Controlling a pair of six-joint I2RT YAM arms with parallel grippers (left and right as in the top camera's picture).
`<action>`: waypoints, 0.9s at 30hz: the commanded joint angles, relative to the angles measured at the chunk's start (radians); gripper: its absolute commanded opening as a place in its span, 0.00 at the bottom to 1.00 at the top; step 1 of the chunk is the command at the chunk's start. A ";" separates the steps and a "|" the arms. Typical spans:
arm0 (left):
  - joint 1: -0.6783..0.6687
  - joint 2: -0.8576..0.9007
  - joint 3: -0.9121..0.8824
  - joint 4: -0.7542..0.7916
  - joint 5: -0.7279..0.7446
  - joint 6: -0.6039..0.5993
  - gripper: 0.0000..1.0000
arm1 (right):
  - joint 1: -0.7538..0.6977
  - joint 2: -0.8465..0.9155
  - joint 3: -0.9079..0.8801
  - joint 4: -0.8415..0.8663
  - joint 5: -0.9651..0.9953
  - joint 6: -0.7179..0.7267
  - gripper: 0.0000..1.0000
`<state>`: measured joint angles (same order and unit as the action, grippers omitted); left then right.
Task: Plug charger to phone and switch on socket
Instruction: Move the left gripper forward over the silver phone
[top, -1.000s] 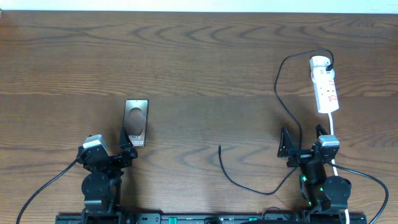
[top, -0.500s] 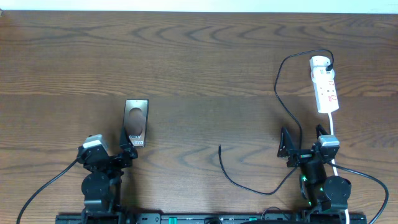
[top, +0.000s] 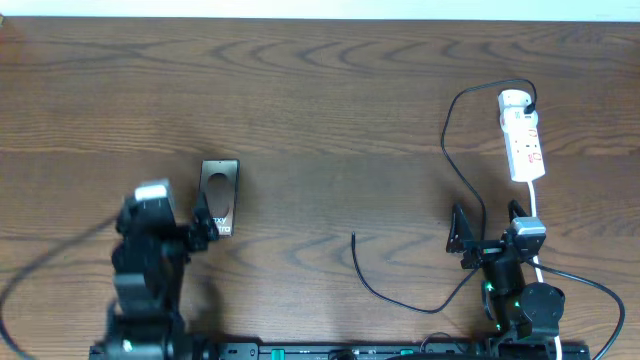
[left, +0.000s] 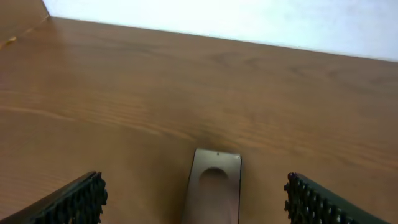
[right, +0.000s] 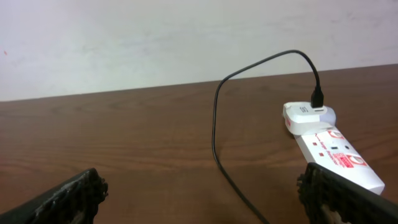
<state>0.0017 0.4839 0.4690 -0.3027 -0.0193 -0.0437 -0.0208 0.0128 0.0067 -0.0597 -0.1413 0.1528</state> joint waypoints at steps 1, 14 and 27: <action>-0.005 0.251 0.225 -0.074 0.039 0.051 0.90 | 0.008 -0.004 -0.001 -0.004 0.001 0.004 0.99; -0.005 0.920 0.898 -0.606 0.038 0.051 0.90 | 0.008 -0.004 -0.001 -0.004 0.001 0.004 0.99; -0.005 1.005 0.896 -0.630 0.046 -0.040 0.37 | 0.008 -0.004 -0.001 -0.004 0.001 0.004 0.99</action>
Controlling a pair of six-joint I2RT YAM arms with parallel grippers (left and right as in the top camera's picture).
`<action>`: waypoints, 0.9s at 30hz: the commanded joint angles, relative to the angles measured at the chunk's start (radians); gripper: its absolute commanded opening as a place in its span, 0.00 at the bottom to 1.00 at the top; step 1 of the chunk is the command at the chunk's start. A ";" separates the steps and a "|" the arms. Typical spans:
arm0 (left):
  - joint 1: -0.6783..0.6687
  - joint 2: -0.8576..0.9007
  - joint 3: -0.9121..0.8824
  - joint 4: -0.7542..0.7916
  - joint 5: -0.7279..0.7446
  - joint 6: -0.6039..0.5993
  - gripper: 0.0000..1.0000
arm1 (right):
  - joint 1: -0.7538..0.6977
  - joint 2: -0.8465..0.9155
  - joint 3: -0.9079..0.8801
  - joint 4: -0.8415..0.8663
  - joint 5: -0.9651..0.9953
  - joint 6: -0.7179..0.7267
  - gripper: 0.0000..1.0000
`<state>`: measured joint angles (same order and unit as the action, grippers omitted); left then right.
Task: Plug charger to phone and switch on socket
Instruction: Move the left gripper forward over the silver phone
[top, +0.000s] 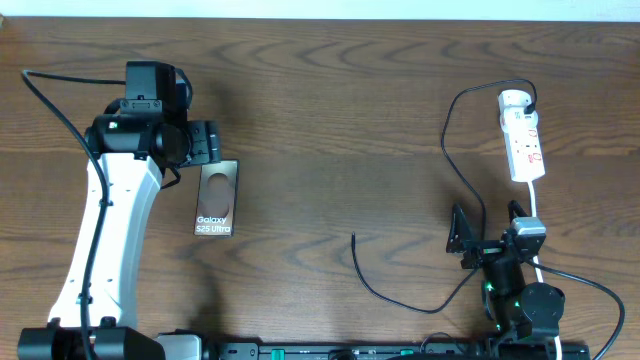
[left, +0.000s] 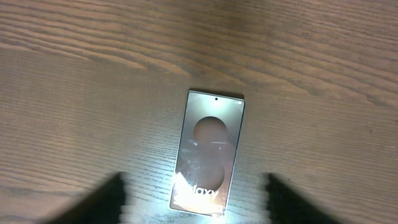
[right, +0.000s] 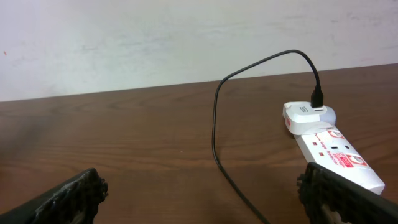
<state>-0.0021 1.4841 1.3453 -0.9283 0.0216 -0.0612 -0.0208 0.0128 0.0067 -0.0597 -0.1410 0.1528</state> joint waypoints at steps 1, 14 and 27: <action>-0.001 0.005 0.020 -0.002 0.006 -0.023 0.37 | 0.008 -0.004 -0.001 -0.004 0.001 0.004 0.99; -0.001 0.015 -0.079 0.019 0.098 0.027 0.98 | 0.008 -0.004 -0.001 -0.004 0.001 0.004 0.99; -0.002 0.015 -0.269 0.137 0.098 0.022 0.98 | 0.008 -0.004 -0.001 -0.004 0.001 0.004 0.99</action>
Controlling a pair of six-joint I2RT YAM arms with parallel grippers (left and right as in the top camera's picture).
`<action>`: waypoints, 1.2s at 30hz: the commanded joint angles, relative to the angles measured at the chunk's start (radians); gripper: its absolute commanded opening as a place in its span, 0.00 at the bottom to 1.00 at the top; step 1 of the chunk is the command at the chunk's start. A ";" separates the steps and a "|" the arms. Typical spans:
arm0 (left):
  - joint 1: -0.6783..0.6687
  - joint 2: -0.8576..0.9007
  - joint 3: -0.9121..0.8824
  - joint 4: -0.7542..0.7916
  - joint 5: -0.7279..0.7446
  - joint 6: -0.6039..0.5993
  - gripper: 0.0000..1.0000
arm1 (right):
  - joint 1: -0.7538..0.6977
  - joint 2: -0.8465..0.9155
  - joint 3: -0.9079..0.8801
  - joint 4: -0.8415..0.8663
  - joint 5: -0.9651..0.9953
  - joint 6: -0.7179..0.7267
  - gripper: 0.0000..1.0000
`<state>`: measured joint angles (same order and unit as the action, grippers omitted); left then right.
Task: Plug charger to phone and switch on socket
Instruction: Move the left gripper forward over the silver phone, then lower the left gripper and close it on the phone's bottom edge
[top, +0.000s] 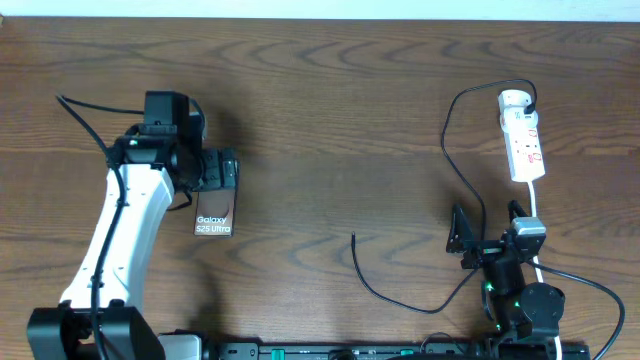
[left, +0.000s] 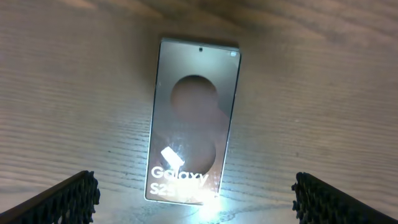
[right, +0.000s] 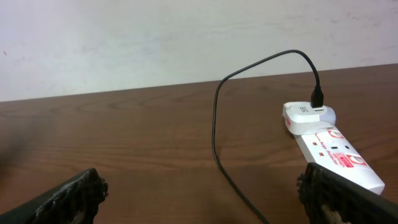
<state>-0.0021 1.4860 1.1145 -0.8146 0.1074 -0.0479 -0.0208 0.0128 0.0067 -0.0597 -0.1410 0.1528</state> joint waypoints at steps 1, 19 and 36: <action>-0.002 0.013 -0.052 0.037 0.011 0.005 0.98 | 0.008 -0.004 -0.001 -0.004 0.001 0.004 0.99; -0.017 0.170 -0.103 0.115 -0.030 0.006 0.98 | 0.008 -0.004 -0.001 -0.004 0.001 0.004 0.99; -0.027 0.207 -0.104 0.165 -0.071 0.018 0.98 | 0.008 -0.004 -0.001 -0.004 0.001 0.004 0.99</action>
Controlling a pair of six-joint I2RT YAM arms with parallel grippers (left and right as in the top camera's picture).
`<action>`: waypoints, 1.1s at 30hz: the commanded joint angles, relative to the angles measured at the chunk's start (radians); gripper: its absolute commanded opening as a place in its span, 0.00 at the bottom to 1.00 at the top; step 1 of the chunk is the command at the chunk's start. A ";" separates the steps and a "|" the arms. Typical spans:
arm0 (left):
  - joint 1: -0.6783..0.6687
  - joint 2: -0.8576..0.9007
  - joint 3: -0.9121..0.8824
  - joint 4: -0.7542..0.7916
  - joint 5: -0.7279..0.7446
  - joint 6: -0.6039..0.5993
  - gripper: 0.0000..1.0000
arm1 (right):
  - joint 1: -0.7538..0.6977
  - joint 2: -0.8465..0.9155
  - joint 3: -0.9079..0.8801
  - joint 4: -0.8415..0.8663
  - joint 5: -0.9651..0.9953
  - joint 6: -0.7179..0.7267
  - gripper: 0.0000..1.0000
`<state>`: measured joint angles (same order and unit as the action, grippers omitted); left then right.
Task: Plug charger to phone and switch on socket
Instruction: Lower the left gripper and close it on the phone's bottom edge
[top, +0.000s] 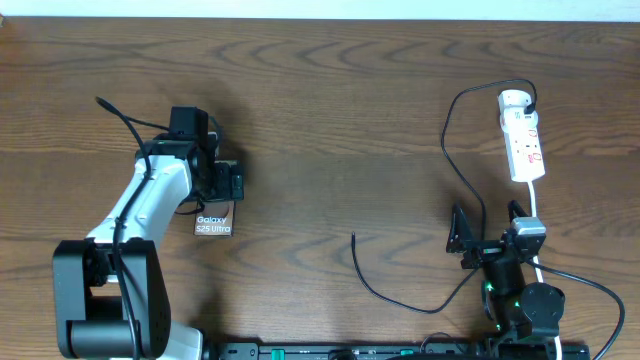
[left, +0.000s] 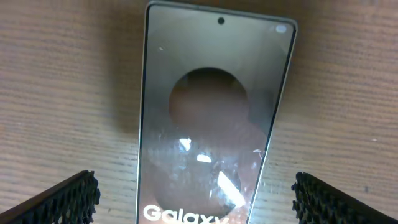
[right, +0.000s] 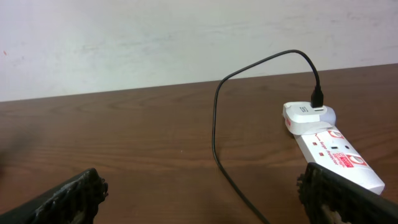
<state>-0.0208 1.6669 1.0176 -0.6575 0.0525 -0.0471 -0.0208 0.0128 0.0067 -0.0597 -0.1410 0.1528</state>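
Observation:
The phone (top: 214, 224), face up with "Galaxy S25 Ultra" on its screen, lies left of centre on the table. My left gripper (top: 222, 185) hangs open close over its far half. In the left wrist view the phone (left: 211, 124) fills the middle, with the gripper (left: 199, 202) straddling it and a finger on each side. The black charger cable (top: 447, 140) runs from the white power strip (top: 525, 140) to a free end (top: 353, 240) near the centre front. Open and holding nothing, my right gripper (top: 488, 228) stays near the front, pointing at the strip (right: 336, 152) and cable (right: 214, 124).
A white charger adapter (right: 308, 117) is plugged into the strip's far end. The brown wooden table (top: 330, 120) runs back to a pale wall (right: 155, 37). Another black cable (top: 590, 285) trails from the right arm's base.
My left gripper has come down closer over the phone, which now fills more of the left wrist view. The phone, cable, strip and right arm have not moved.
At first my left arm was folded near the front edge with the open gripper just short of the phone. Then it was stretched out high above the phone's far end. After that it was lower over the phone, and now it hangs close above it.

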 joint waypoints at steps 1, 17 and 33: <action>-0.013 0.035 -0.006 0.012 -0.016 0.017 0.98 | 0.008 -0.004 -0.001 -0.004 0.001 0.004 0.99; -0.037 0.047 -0.007 0.047 -0.080 0.041 0.98 | 0.008 -0.004 -0.001 -0.004 0.001 0.004 0.99; -0.037 0.080 -0.007 0.066 -0.064 0.054 0.98 | 0.008 -0.004 -0.001 -0.004 0.001 0.004 0.99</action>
<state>-0.0563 1.7222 1.0176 -0.5934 -0.0059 -0.0139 -0.0208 0.0128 0.0067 -0.0597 -0.1410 0.1528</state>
